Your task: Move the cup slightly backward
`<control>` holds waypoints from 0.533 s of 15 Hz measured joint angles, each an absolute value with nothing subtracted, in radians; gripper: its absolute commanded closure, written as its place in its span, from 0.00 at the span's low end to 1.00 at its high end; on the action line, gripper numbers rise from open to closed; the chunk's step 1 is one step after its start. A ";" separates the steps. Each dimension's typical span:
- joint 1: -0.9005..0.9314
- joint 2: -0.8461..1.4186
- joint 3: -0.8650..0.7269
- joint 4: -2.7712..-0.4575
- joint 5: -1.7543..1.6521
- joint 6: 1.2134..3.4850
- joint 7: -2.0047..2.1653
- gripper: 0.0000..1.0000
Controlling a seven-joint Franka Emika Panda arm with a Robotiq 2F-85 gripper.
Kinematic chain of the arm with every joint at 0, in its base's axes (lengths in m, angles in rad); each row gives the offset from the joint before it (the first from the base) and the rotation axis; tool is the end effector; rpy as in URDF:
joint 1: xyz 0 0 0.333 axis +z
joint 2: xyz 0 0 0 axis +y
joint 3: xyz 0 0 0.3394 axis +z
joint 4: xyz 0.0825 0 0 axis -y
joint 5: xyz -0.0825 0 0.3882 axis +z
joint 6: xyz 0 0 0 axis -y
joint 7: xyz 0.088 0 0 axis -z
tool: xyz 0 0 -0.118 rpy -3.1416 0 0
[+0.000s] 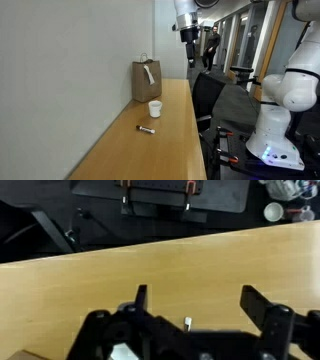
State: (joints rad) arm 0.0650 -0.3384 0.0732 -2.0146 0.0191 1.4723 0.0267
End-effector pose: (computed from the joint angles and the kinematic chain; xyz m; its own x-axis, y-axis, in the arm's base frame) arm 0.4174 0.0650 0.5879 0.9739 0.1013 -0.2031 0.1057 -0.9943 0.0107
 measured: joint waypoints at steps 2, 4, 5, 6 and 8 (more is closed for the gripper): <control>0.065 -0.338 0.073 -2.015 0.019 1.472 0.027 0.00; 0.065 -0.338 0.073 -2.015 0.019 1.472 0.027 0.00; 0.065 -0.338 0.073 -2.015 0.019 1.473 0.027 0.00; 0.064 -0.335 0.073 -2.015 0.018 1.476 0.027 0.00; 0.060 -0.324 0.068 -2.018 0.013 1.506 0.027 0.00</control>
State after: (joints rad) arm 0.0601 -0.3239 0.0681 -2.0183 0.0126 1.5057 0.0267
